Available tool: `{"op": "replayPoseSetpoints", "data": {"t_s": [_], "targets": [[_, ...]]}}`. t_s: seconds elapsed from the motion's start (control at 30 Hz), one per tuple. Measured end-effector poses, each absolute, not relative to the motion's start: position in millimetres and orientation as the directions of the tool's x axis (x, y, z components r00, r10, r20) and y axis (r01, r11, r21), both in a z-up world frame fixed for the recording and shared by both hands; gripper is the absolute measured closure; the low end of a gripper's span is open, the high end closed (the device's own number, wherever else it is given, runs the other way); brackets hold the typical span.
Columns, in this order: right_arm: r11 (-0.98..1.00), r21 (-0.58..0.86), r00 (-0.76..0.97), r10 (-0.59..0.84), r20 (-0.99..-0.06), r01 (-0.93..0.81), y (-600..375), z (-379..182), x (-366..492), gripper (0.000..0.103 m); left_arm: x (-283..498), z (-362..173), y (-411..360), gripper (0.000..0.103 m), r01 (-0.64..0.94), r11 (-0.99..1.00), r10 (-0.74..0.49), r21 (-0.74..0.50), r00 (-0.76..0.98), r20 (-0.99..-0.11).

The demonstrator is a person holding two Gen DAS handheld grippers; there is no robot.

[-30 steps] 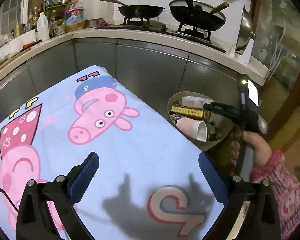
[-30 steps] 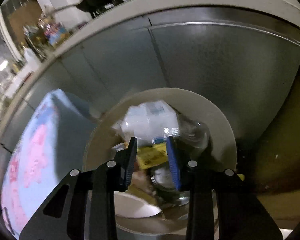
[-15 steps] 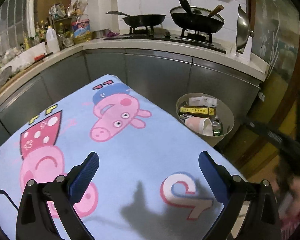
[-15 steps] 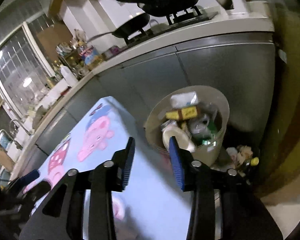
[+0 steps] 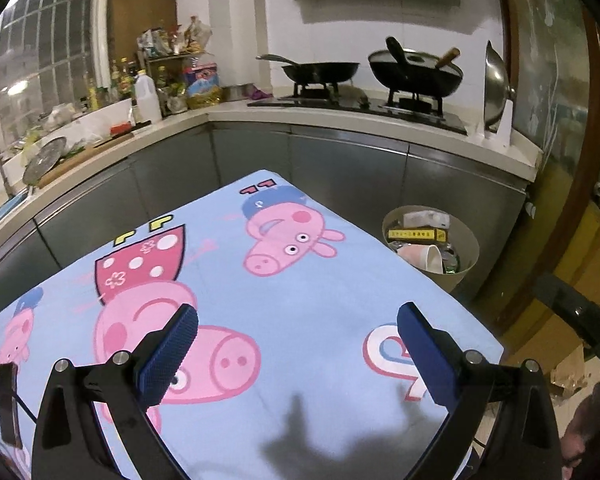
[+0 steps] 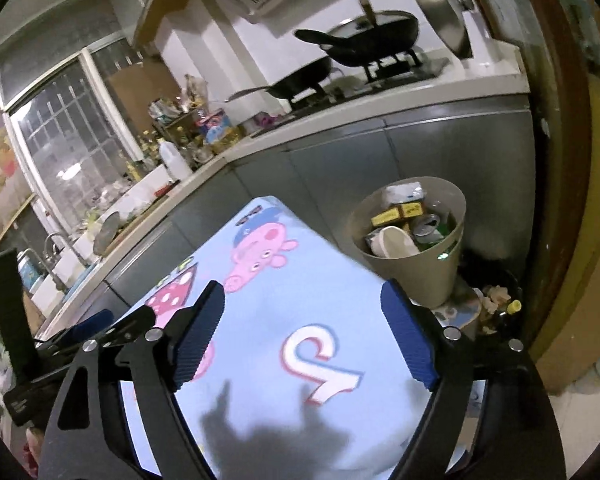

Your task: Collect trash

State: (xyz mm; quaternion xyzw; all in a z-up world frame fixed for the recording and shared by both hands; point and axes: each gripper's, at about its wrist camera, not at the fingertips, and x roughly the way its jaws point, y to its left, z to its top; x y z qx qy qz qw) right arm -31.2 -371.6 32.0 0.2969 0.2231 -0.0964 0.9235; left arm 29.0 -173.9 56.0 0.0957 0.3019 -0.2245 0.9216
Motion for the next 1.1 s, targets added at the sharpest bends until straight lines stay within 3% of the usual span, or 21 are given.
{"op": "replayPoseSetpoints", "data": {"t_s": [0.4, 0.67, 0.93, 1.1], "targets": [[0.816, 0.498, 0.887, -0.037, -0.461, 0.293, -334.7, 47.5, -50.5, 0.017, 9.0, 59.8, -149.2, 0.004, 0.457, 0.888, -0.351, 0.044, 0.738, -0.576], [0.816, 0.474, 0.883, -0.092, -0.460, 0.332, -320.2, 46.9, -54.8, 0.006, 6.2, 51.5, -149.2, 0.004, 0.430, 0.898, -0.297, 0.089, 0.744, -0.599], [0.793, 0.477, 0.869, -0.126, -0.478, 0.378, -324.8, 42.8, -53.4, 0.006, 12.7, 42.4, -150.2, 0.004, 0.439, 0.894, -0.280, 0.087, 0.701, -0.656], [0.776, 0.479, 0.854, -0.141, -0.502, 0.410, -328.0, 36.8, -51.7, 0.006, 15.1, 42.1, -148.5, 0.004, 0.399, 0.908, -0.232, 0.128, 0.733, -0.639]]}}
